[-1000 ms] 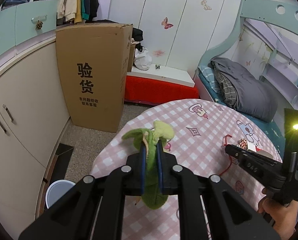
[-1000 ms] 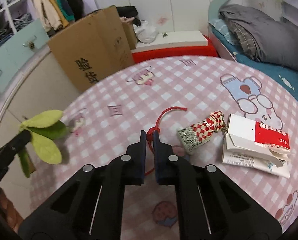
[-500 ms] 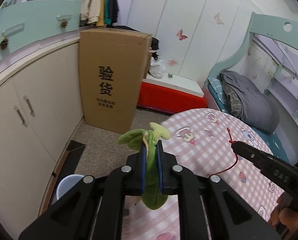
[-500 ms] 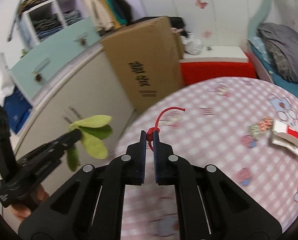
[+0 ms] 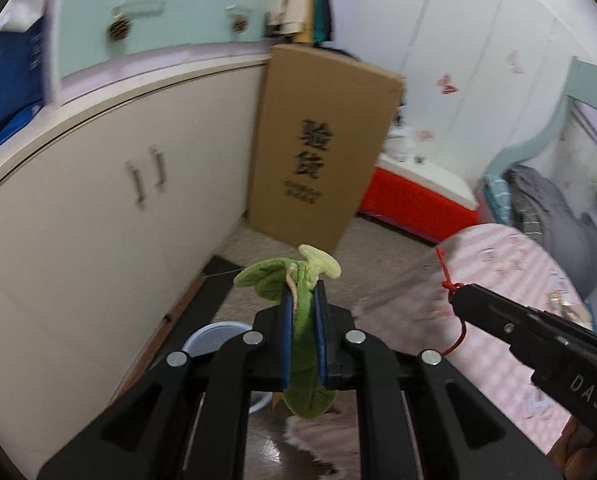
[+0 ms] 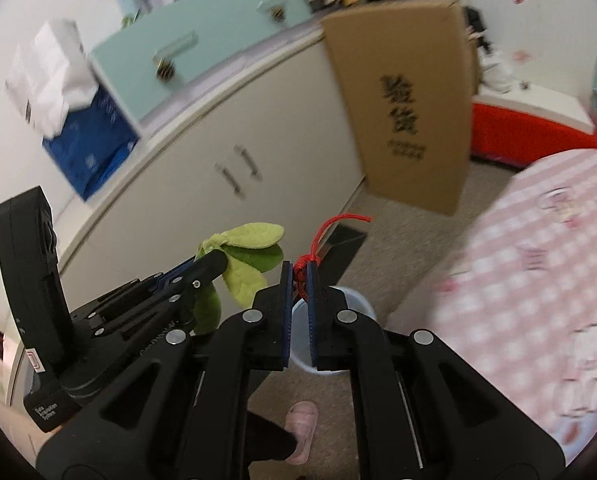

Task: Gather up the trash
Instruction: 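Carry the leaf plush and red string over the bucket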

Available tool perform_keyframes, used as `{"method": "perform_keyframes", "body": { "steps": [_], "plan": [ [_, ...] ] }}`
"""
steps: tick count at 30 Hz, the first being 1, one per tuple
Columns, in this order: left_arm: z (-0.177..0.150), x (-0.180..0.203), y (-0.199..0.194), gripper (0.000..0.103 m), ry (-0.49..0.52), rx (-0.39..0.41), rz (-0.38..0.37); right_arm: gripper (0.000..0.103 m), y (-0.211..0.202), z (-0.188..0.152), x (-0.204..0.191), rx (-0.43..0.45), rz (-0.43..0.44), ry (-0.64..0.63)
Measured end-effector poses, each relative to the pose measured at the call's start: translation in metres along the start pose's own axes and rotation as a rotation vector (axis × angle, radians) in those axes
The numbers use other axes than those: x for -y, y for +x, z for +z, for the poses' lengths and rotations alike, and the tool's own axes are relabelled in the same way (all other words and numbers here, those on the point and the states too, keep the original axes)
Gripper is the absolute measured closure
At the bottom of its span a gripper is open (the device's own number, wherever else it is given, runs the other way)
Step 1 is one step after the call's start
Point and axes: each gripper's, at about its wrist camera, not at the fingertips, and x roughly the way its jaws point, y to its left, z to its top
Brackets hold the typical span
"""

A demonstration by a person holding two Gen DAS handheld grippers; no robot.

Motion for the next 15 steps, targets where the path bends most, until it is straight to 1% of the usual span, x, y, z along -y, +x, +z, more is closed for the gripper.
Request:
{"method": "perform_keyframes", "body": {
  "steps": [2, 4, 5, 6, 7, 9, 10, 11, 12, 15],
  "plan": [
    [-0.004, -0.020, 0.010, 0.093, -0.019, -0.022, 0.027, 0.096, 0.027, -0.004, -0.009, -0.036, 0.011, -0.007],
    [-0.008, -0.036, 0.020, 0.093, -0.034, -0.035, 0.072, 0.096, 0.051, -0.006, -0.014, -0.065, 0.012, -0.014],
    [-0.011, -0.048, 0.027, 0.093, -0.045, -0.042, 0.105, 0.095, 0.066, -0.008, -0.016, -0.082, 0.015, -0.013],
    [-0.012, -0.054, 0.031, 0.093, -0.054, -0.048, 0.116, 0.095, 0.077, -0.010, -0.018, -0.094, 0.014, -0.013],
    [-0.015, -0.065, 0.039, 0.093, -0.071, -0.066, 0.130, 0.093, 0.090, -0.013, -0.017, -0.110, 0.003, -0.007],
    [-0.020, -0.082, 0.052, 0.093, -0.095, -0.095, 0.152, 0.089, 0.116, -0.018, -0.012, -0.149, 0.013, 0.029],
    [-0.022, -0.088, 0.056, 0.093, -0.103, -0.105, 0.161, 0.077, 0.126, -0.021, -0.010, -0.165, 0.005, 0.042],
    [-0.025, -0.095, 0.064, 0.093, -0.114, -0.121, 0.173, 0.058, 0.132, -0.023, -0.008, -0.170, -0.007, 0.046],
    [-0.027, -0.100, 0.069, 0.093, -0.121, -0.135, 0.181, 0.052, 0.135, -0.026, -0.007, -0.171, -0.015, 0.046],
    [-0.033, -0.109, 0.080, 0.093, -0.128, -0.163, 0.194, 0.052, 0.141, -0.031, -0.002, -0.189, -0.025, 0.055]
  ]
}}
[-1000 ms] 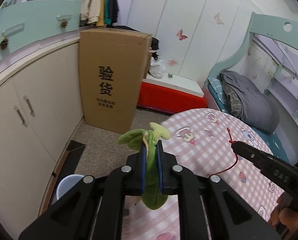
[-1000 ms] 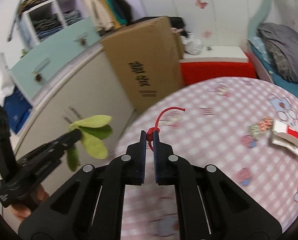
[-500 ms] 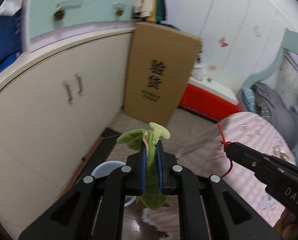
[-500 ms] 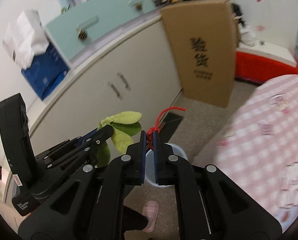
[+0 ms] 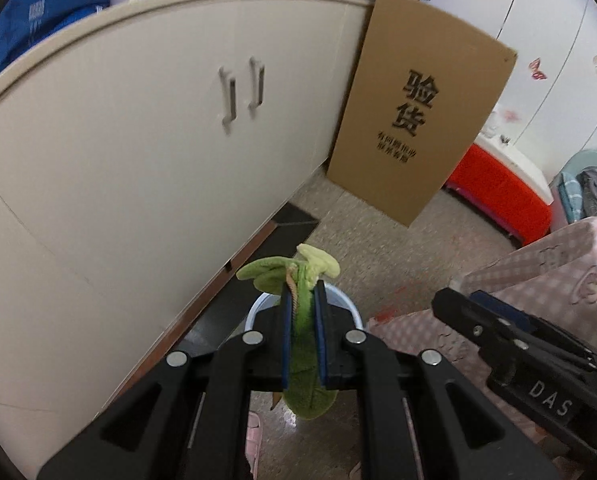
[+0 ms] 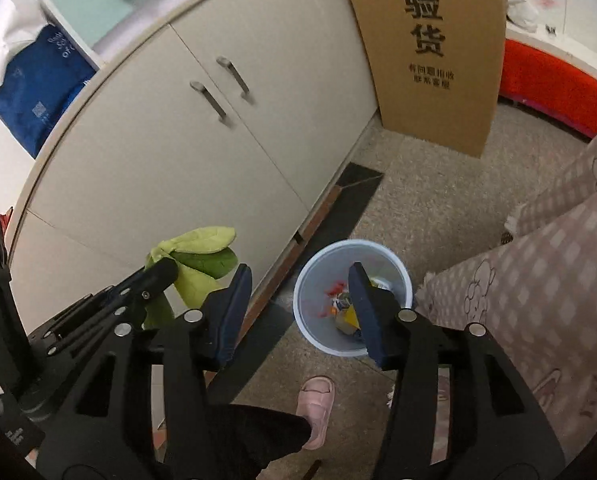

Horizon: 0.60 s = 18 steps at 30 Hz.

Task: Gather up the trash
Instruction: 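Carry the leaf plush and red string over the bucket, then open the right gripper, then the left gripper over the bucket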

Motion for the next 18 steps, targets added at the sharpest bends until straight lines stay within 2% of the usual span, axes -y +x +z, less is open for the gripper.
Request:
{"method": "perform_keyframes", "body": {
  "steps": [6, 18],
  "plan": [
    [-0.002, 0.001, 0.010, 0.093, 0.004, -0.022, -0.007, 0.049, -0.015, -0.004, -0.005, 0.040, -0.052, -0.037],
    [-0.005, 0.026, -0.006, 0.092, 0.041, -0.004, -0.026, 0.040, -0.056, -0.009, -0.008, 0.179, -0.136, -0.084]
  ]
}}
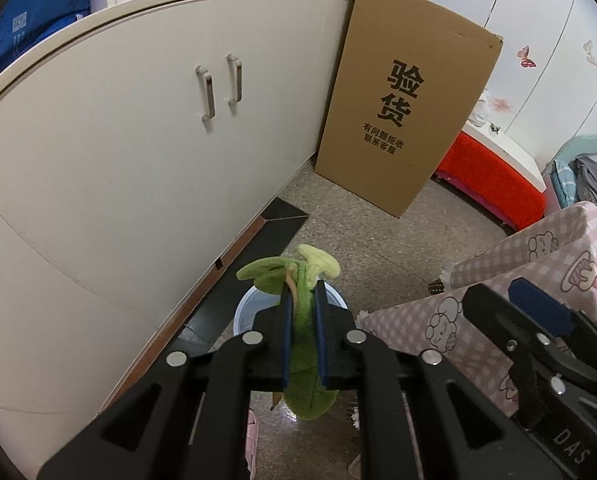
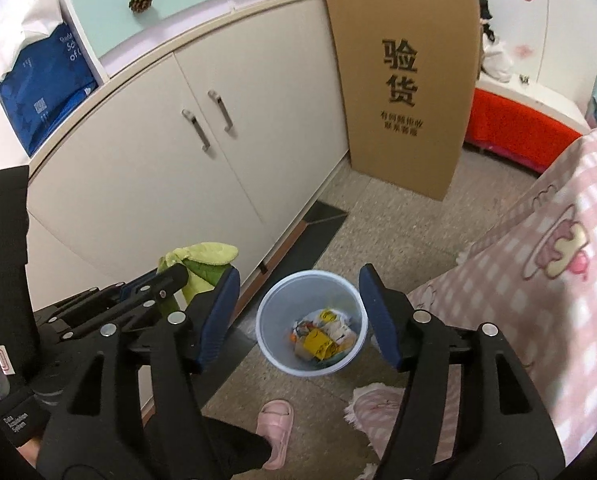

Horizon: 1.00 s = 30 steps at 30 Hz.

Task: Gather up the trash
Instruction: 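Open the right gripper, then the left gripper over the bucket, then move both open grippers back toward the table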

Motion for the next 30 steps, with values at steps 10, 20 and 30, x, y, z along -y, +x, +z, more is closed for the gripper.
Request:
{"method": "perform_keyframes", "body": {
  "steps": [10, 20, 30],
  "plan": [
    [0.012, 0.021, 0.000, 0.090, 0.026, 0.018, 0.000, 0.035, -0.023, 0.007, 0.020, 0.145, -0.026, 0.071],
    [0.021, 0.026, 0.022, 0.033, -0.022, -0.030, 0.004, 0.034, -0.014, 0.006, 0.032, 0.118, -0.027, 0.110],
    [0.017, 0.017, -0.011, 0.033, -0.049, 0.023, -0.009, 0.034, -0.041, 0.005, 0.026, 0.135, -0.005, 0.117]
  ]
}}
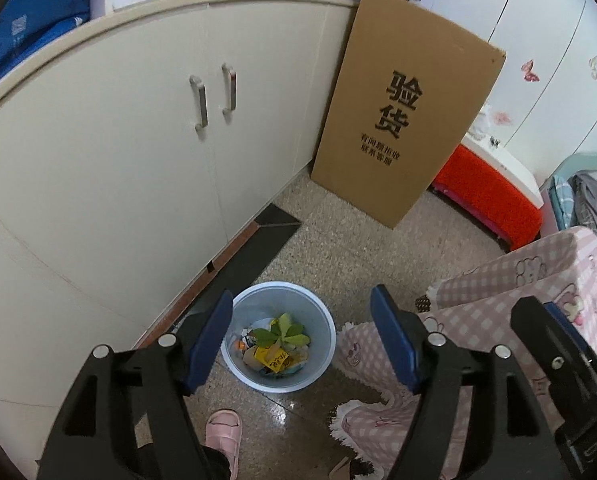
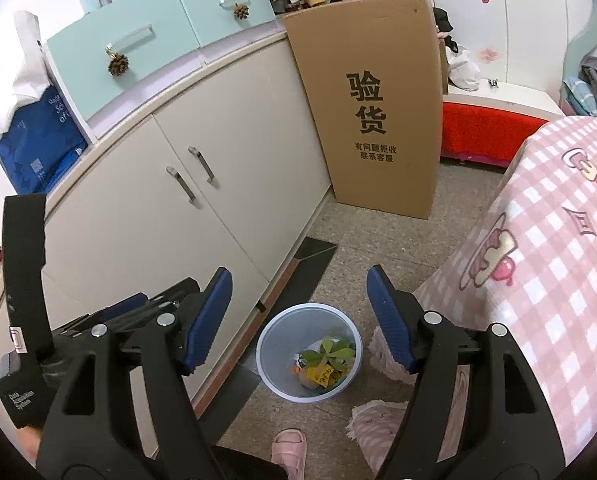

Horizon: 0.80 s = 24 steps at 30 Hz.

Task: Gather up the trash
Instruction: 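Move both open grippers back toward the table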

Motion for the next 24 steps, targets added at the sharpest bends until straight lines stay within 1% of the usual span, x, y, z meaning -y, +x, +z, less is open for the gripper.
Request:
{"method": "perform_keyframes", "body": {
  "steps": [6, 9, 13, 16, 18, 22, 24],
  "plan": [
    [0.000, 0.012, -0.046, 0.033, 0.006, 0.073, -0.041, 0.032, -0.047, 0.004, 0.007, 0.059, 0.006, 0.012],
    [-0.004, 0.027, -0.072, 0.032, 0.030, 0.113, -0.067, 0.031, -0.076, 0.006, 0.019, 0.095, 0.001, 0.025],
    [-0.011, 0.054, -0.097, 0.031, 0.074, 0.151, -0.099, 0.030, -0.115, 0.006, 0.042, 0.147, -0.033, 0.036],
    [-0.022, 0.088, -0.115, 0.030, 0.134, 0.169, -0.127, 0.028, -0.143, 0.004, 0.067, 0.181, -0.079, 0.042],
    [-0.029, 0.110, -0.121, 0.030, 0.171, 0.174, -0.144, 0.027, -0.161, 0.003, 0.087, 0.200, -0.128, 0.038],
    [-0.045, 0.163, -0.127, 0.029, 0.266, 0.168, -0.173, 0.025, -0.190, -0.003, 0.132, 0.205, -0.236, 0.015],
    [-0.055, 0.195, -0.125, 0.028, 0.310, 0.149, -0.195, 0.025, -0.203, -0.007, 0.159, 0.199, -0.299, 0.006]
  ]
}}
